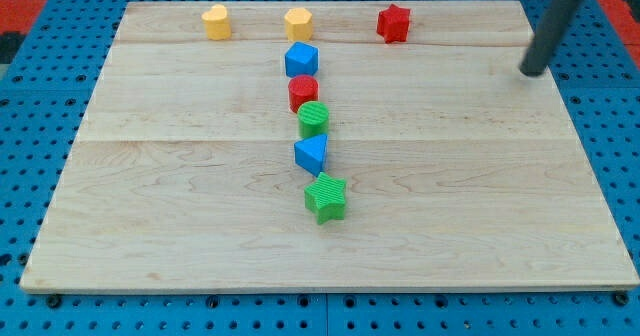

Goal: Push the red blocks to the left side of the board

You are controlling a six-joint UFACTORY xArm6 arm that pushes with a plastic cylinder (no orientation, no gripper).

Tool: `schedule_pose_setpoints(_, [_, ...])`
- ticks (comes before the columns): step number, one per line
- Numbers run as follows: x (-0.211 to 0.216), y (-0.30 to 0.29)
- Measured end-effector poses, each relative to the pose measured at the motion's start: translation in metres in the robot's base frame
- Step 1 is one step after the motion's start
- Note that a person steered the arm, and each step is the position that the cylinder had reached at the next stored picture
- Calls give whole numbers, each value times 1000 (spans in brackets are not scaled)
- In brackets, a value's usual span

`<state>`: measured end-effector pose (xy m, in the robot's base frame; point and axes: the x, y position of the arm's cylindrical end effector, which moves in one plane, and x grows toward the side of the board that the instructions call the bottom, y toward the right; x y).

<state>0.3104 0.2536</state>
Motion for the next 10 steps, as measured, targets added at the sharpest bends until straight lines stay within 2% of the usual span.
schedule_pose_setpoints(2, [-90,-23])
schedule_pose_setpoints(3, [-119,-70])
schedule_pose_setpoints(4, [-100,-127])
schedule_pose_setpoints(5, [-40,-137])
schedule_pose_setpoints(6, [-35,-110])
schedule_pose_setpoints(7, [-78,-100])
schedule_pose_setpoints(8, [-77,-161])
schedule_pose_setpoints(9, [-16,-186])
schedule_pose_setpoints(10, [17,-192])
